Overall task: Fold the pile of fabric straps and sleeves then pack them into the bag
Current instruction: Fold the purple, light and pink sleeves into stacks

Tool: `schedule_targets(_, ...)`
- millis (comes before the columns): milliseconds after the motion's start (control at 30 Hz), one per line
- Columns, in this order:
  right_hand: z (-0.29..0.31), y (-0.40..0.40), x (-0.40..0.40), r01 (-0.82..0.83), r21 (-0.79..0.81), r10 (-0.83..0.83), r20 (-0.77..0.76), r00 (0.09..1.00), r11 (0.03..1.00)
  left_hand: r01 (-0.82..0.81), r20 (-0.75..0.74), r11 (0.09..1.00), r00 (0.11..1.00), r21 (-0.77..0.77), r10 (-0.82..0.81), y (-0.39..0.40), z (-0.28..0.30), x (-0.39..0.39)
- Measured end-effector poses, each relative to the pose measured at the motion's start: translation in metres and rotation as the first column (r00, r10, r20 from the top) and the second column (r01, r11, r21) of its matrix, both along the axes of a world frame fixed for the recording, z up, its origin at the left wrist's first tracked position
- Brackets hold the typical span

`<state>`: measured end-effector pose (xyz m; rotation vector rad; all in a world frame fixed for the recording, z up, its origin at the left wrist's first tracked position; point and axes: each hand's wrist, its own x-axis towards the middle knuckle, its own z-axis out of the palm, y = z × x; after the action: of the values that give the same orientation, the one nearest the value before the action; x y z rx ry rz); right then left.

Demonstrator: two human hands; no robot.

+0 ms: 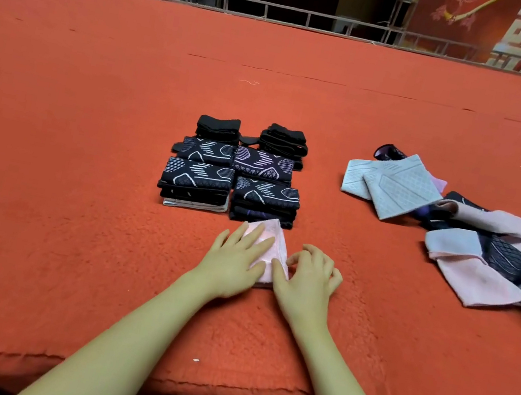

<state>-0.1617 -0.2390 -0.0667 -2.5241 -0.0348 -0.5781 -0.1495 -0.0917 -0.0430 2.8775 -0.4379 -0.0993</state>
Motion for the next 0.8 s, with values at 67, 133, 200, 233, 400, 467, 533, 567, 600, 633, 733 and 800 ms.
schedule_targets(67, 0.000, 0.000, 0.000, -0.024, -0.002, 0.024, -0.002, 1.000, 1.000, 0.050, -0.027, 0.998, 0.998, 0.041, -0.049, 0.003, 0.003, 0.004)
schedule_targets(133, 0.001, -0.001, 0.001, -0.036, 0.010, 0.036, -0.026, 0.999, 0.999, 0.092, -0.038, 0.994, 0.995, 0.052, -0.090, 0.006, 0.003, 0.008)
schedule_targets(200, 0.001, -0.002, 0.002, -0.051, 0.031, 0.052, -0.047, 0.998, 0.998, 0.121, -0.040, 0.991, 0.992, 0.050, -0.119, 0.008, 0.002, 0.010)
schedule_targets(233, 0.001, -0.001, 0.002, -0.060, 0.040, 0.062, -0.048, 0.997, 0.997, 0.132, -0.042, 0.990, 0.991, 0.044, -0.130, 0.009, 0.001, 0.011)
schedule_targets(400, 0.002, 0.001, -0.001, -0.048, 0.021, 0.047, 0.032, 0.998, 0.999, 0.133, 0.105, 0.991, 0.986, -0.021, -0.130, 0.011, -0.010, 0.003)
schedule_targets(467, 0.002, 0.001, -0.001, -0.012, -0.011, 0.012, -0.013, 1.000, 1.000, 0.122, 0.175, 0.990, 0.979, -0.076, -0.107, 0.011, -0.016, 0.000)
schedule_targets(533, 0.001, 0.002, 0.001, 0.033, -0.058, -0.037, -0.062, 0.997, 0.998, 0.117, 0.201, 0.981, 0.976, -0.156, -0.085, 0.012, -0.018, 0.000)
schedule_targets(567, -0.001, 0.003, 0.002, 0.042, -0.092, -0.048, -0.070, 0.996, 0.995, 0.115, 0.200, 0.978, 0.977, -0.174, -0.079, 0.012, -0.019, 0.000)
schedule_targets(600, -0.003, 0.005, 0.002, 0.042, -0.118, -0.050, -0.067, 0.997, 0.992, 0.112, 0.195, 0.978, 0.978, -0.178, -0.077, 0.013, -0.019, 0.001)
schedule_targets(633, -0.005, 0.006, 0.003, 0.033, -0.130, -0.040, -0.052, 0.998, 0.991, 0.111, 0.190, 0.977, 0.979, -0.181, -0.076, 0.013, -0.020, 0.001)
schedule_targets(733, -0.006, 0.004, 0.005, -0.027, -0.128, 0.020, -0.053, 0.998, 0.991, 0.107, 0.199, 0.966, 0.978, -0.234, -0.060, 0.015, -0.021, 0.001)
schedule_targets(800, -0.004, 0.001, 0.006, -0.078, -0.069, 0.074, -0.068, 0.995, 0.995, 0.113, 0.230, 0.950, 0.972, -0.290, -0.045, 0.015, -0.020, 0.000)
